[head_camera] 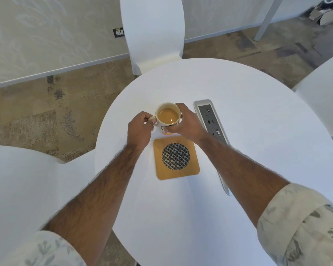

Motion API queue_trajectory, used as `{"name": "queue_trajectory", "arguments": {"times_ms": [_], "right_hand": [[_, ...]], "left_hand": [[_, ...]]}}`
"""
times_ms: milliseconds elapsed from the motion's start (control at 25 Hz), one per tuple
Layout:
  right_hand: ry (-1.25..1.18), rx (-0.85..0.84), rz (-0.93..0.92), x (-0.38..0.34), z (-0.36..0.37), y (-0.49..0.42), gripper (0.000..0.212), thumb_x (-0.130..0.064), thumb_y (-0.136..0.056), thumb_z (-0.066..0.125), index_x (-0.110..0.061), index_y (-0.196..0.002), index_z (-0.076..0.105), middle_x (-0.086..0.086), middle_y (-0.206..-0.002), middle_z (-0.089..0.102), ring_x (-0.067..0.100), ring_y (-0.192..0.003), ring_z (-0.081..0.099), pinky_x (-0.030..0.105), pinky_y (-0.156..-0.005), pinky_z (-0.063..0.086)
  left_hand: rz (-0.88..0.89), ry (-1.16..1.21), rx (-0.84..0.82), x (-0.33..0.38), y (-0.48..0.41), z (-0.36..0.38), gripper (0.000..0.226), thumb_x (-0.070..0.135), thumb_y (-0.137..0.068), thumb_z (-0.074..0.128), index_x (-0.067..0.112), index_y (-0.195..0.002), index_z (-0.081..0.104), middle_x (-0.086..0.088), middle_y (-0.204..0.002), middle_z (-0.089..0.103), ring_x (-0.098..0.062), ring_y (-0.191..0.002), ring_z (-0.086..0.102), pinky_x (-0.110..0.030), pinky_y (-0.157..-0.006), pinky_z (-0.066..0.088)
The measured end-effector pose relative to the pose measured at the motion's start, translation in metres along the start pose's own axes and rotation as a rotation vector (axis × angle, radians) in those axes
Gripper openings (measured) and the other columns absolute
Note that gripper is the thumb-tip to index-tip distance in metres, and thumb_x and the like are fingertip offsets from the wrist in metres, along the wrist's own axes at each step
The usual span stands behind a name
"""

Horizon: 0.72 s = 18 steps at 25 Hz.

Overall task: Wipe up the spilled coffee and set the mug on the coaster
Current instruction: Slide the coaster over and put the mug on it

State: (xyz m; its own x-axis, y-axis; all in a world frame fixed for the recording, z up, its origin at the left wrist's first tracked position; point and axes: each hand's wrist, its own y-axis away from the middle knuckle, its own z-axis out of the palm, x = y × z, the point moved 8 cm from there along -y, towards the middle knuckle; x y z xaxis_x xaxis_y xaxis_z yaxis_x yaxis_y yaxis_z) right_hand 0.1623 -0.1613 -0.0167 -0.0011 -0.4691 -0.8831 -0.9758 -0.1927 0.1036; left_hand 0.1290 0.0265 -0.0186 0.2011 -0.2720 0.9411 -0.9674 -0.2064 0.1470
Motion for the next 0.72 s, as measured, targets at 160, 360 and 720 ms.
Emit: {"name": "queue_trajectory", "arguments": {"times_ms": [160, 360, 720], "right_hand": [[0.026, 0.042, -0.026, -0.009, -0.009, 0.021, 0.076, -0.048, -0.055, 0.088, -0.034, -0.122, 0.054, -0.023, -0.106, 0.065, -0.012, -0.094, 0.06, 0.023, -0.078, 0.05], [0.042, 0.08, -0.034, -0.009, -0.009, 0.051, 0.075, -0.05, -0.056, 0.089, -0.041, -0.121, 0.052, -0.022, -0.109, 0.066, -0.009, -0.1, 0.061, 0.021, -0.079, 0.051], [0.034, 0.051, 0.017, 0.006, -0.001, 0.092, 0.076, -0.05, -0.055, 0.091, -0.049, -0.118, 0.05, -0.035, -0.112, 0.06, -0.009, -0.102, 0.06, 0.029, -0.08, 0.055]], "left_hand": [[0.037, 0.031, -0.029, 0.003, 0.014, 0.001, 0.007, 0.019, -0.094, 0.069, 0.019, -0.087, 0.067, 0.002, -0.086, 0.072, -0.019, -0.08, 0.066, -0.057, -0.089, 0.058], [0.029, -0.007, -0.046, -0.003, 0.036, 0.001, 0.003, 0.019, -0.093, 0.071, 0.019, -0.091, 0.069, 0.002, -0.091, 0.074, -0.026, -0.09, 0.071, -0.055, -0.089, 0.059], [0.02, -0.012, -0.098, -0.023, 0.075, 0.005, 0.006, 0.025, -0.094, 0.073, 0.022, -0.09, 0.069, 0.011, -0.086, 0.074, -0.015, -0.084, 0.068, -0.049, -0.086, 0.058]]}}
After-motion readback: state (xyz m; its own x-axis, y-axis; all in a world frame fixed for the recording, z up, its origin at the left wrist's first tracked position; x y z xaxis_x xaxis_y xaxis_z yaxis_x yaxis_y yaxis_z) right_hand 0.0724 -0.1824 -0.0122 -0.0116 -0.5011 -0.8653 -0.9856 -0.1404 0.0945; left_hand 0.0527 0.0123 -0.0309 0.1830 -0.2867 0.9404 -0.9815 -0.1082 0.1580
